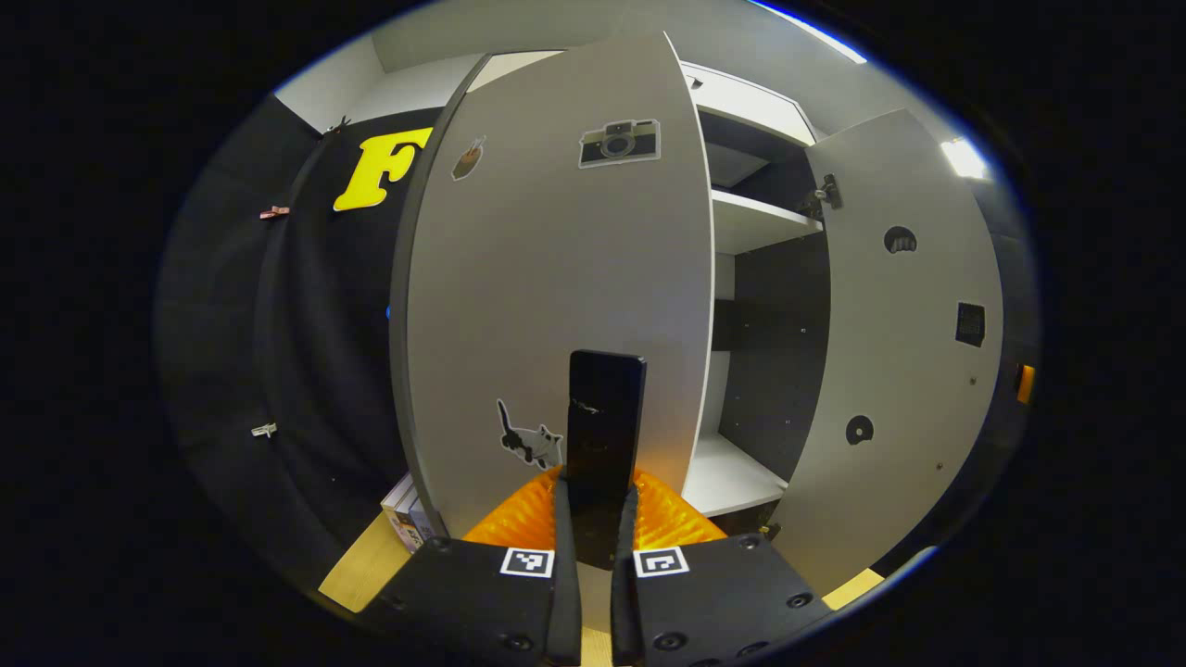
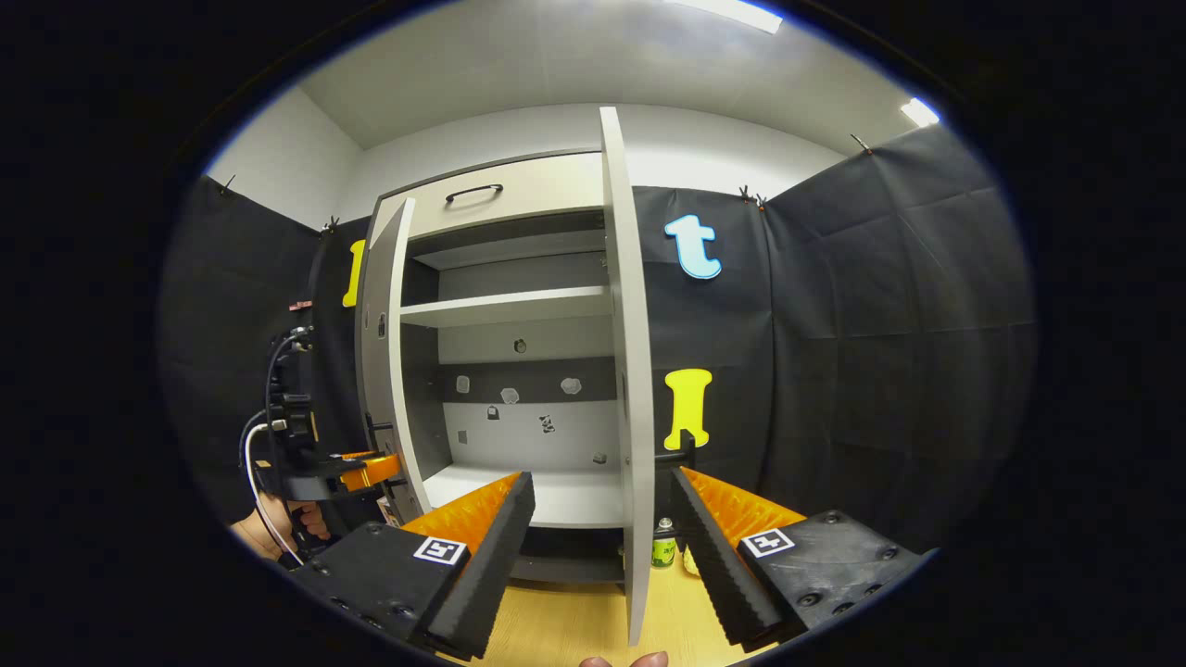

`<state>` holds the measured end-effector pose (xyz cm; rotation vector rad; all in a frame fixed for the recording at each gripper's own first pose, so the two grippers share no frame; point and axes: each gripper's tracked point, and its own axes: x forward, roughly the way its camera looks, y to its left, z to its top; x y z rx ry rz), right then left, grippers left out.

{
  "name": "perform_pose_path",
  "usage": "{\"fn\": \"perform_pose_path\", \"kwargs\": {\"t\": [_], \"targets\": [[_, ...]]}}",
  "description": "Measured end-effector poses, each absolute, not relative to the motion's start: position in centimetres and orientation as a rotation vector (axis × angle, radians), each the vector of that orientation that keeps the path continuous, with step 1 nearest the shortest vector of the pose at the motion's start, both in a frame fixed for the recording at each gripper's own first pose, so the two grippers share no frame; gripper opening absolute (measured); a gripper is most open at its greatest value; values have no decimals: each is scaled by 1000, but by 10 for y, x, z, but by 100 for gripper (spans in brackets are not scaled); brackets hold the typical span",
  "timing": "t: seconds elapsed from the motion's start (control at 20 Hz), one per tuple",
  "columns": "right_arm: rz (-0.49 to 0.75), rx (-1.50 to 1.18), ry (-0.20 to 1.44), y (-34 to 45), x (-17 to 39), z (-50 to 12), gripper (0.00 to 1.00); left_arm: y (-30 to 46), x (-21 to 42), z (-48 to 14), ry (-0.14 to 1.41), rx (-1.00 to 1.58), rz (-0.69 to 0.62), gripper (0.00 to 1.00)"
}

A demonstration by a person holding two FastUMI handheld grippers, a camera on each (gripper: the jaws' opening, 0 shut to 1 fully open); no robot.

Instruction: Open the right door of the double-door shoe cabinet with the right hand, and open the left door with the left hand.

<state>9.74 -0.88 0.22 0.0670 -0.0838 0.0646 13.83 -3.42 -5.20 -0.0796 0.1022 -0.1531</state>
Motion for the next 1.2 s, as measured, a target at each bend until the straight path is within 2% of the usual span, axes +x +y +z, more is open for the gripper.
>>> {"fn": "perform_pose_path", "kwargs": {"t": [0.55,1.2], "targets": [[62,77,-79,34,88,-1,92,21,92,-53,94,-108,-160,17],[108,79,-70,91,92,-4,92,86,72,-53,69,-125,-167,16]]}}
